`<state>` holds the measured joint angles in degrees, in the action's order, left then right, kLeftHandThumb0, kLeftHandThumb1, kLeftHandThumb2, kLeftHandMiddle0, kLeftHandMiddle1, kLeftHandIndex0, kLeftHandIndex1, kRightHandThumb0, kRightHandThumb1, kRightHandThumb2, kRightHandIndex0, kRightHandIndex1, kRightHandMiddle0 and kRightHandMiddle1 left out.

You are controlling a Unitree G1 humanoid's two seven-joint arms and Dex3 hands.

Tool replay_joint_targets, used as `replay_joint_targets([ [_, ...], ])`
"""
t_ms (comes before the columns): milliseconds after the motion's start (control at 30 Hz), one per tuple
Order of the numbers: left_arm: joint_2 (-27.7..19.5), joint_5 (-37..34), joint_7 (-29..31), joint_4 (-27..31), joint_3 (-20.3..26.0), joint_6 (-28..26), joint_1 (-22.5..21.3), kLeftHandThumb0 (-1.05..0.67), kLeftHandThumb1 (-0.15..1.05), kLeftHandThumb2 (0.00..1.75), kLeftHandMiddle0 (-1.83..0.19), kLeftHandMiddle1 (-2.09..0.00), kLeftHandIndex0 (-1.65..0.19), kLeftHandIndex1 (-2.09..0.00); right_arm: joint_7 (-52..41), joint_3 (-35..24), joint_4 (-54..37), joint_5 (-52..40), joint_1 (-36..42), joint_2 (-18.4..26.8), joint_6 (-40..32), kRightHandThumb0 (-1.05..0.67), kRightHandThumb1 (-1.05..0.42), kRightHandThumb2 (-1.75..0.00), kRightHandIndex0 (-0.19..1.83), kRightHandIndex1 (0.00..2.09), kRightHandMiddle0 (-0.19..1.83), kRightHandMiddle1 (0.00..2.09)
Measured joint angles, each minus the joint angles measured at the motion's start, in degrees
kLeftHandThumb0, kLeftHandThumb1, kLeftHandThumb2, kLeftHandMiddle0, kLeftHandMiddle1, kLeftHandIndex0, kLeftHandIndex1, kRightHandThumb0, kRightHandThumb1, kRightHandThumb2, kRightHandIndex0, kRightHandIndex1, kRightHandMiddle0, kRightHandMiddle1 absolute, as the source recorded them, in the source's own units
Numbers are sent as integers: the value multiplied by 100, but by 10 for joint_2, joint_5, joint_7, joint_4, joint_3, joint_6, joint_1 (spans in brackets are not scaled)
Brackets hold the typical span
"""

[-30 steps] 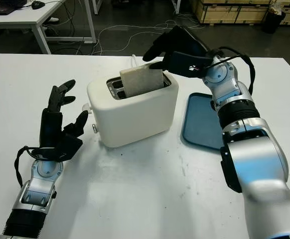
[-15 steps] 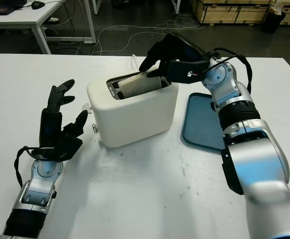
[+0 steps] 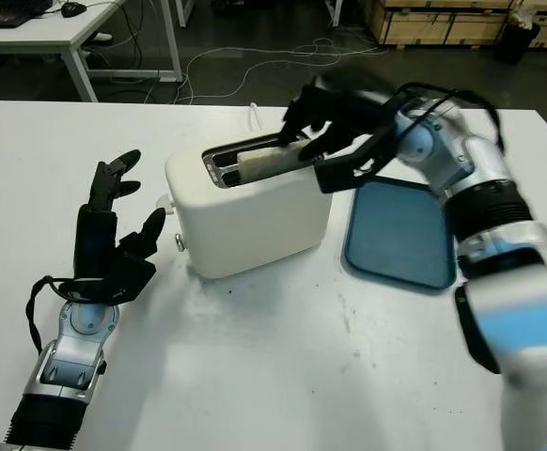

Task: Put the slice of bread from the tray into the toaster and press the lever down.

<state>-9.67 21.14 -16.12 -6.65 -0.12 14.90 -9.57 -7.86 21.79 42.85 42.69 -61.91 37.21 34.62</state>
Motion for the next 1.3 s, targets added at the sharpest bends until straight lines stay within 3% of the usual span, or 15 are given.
replay_joint_targets([
  [267, 0, -1, 1, 0, 1, 0, 0, -102, 92, 60, 0, -115, 0, -66, 41, 8, -52, 32, 15, 7, -2, -55, -87, -1, 73, 35, 93, 0],
  [500, 0, -1, 1, 0, 1, 0, 0, -101, 92, 62, 0, -112, 0, -65, 120, -25, -57, 17, 36, 3, 5, -52, -90, -1, 72, 38, 85, 0],
  [700, -9, 9, 1, 7, 1, 0, 0, -101, 92, 64, 0, -118, 0, -69, 167, -89, -53, -83, 92, -27, 18, -47, -91, -1, 76, 33, 87, 1],
  [800, -30, 25, 1, 22, 7, 0, 1, -99, 92, 66, 0, -126, 0, -75, 141, -131, -54, -174, 146, -43, 20, -42, -92, -1, 80, 23, 85, 0],
  [967, -70, 22, 38, 62, 21, -2, 1, -92, 92, 59, 0, -129, 0, -89, 72, -202, -131, -311, 267, -55, -24, -27, -91, 0, 81, 12, 77, 0],
  [1133, -137, 12, 99, 83, 44, 7, -2, -86, 87, 58, 0, -155, 0, -127, -25, -248, -218, -458, 372, -86, -99, -23, -92, -6, 80, 8, 70, 0],
  [1300, -214, 9, 161, 89, 58, 13, -36, -88, 81, 65, -1, -173, 0, -155, -46, -276, -264, -509, 443, -128, -141, -22, -92, -14, 79, 6, 70, 0],
])
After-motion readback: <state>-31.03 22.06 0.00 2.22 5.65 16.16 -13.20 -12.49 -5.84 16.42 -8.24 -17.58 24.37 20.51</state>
